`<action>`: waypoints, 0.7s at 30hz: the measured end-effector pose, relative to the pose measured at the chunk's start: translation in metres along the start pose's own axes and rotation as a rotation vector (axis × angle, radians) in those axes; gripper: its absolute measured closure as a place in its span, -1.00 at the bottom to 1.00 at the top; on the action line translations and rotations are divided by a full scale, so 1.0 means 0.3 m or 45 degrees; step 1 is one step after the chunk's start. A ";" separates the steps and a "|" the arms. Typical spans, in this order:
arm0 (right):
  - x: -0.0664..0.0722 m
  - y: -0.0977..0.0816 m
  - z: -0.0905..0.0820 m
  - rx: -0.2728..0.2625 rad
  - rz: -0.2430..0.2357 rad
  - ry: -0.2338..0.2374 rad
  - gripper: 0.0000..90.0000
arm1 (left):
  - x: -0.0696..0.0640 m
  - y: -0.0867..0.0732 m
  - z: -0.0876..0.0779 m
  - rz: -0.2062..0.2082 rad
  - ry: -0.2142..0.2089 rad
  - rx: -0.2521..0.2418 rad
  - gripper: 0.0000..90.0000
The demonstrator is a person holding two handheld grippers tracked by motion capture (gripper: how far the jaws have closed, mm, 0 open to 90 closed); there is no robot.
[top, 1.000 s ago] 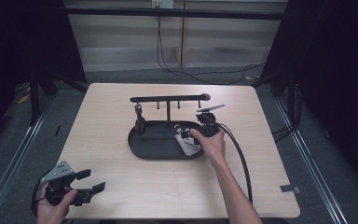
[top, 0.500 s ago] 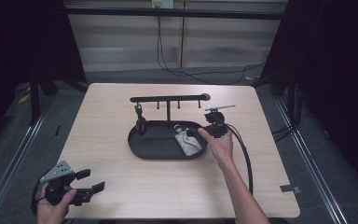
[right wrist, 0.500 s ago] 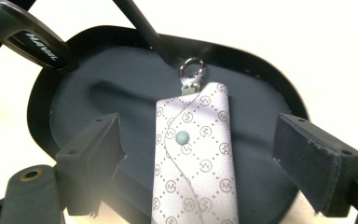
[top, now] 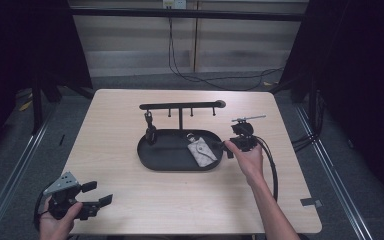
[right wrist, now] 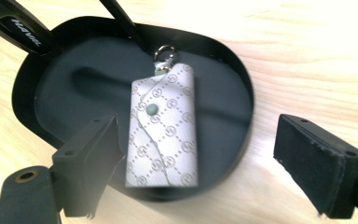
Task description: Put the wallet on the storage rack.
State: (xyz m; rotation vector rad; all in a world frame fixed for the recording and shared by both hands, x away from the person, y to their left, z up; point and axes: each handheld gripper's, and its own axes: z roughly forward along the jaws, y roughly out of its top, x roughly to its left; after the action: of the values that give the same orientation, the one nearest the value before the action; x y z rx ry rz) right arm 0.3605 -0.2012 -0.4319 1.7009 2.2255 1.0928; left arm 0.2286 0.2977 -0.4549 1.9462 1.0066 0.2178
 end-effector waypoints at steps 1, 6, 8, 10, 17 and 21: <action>-0.003 -0.002 -0.008 -0.007 -0.001 -0.001 -0.68 | 0.001 0.000 0.000 -0.005 0.000 -0.001 -0.57; -0.040 -0.031 -0.048 -0.023 0.011 -0.020 -0.65 | 0.010 0.002 -0.008 -0.019 0.006 -0.017 -0.57; -0.057 -0.048 -0.061 -0.028 0.021 -0.028 -0.65 | 0.011 0.001 -0.010 -0.023 0.009 -0.018 -0.57; -0.068 -0.067 -0.080 -0.046 0.023 -0.026 -0.65 | 0.011 0.002 -0.008 -0.025 0.006 -0.016 -0.57; -0.090 -0.113 -0.142 -0.095 0.015 -0.057 -0.63 | 0.019 0.001 -0.007 -0.058 0.023 -0.003 -0.55; -0.106 -0.146 -0.169 -0.093 0.020 -0.068 -0.63 | 0.017 0.001 -0.005 -0.053 0.024 0.001 -0.55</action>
State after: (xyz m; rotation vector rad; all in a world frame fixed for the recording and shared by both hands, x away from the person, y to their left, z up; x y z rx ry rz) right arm 0.3114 -0.2568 -0.4316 1.7010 2.1173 1.1041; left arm 0.2312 0.3022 -0.4550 1.9250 1.0586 0.2126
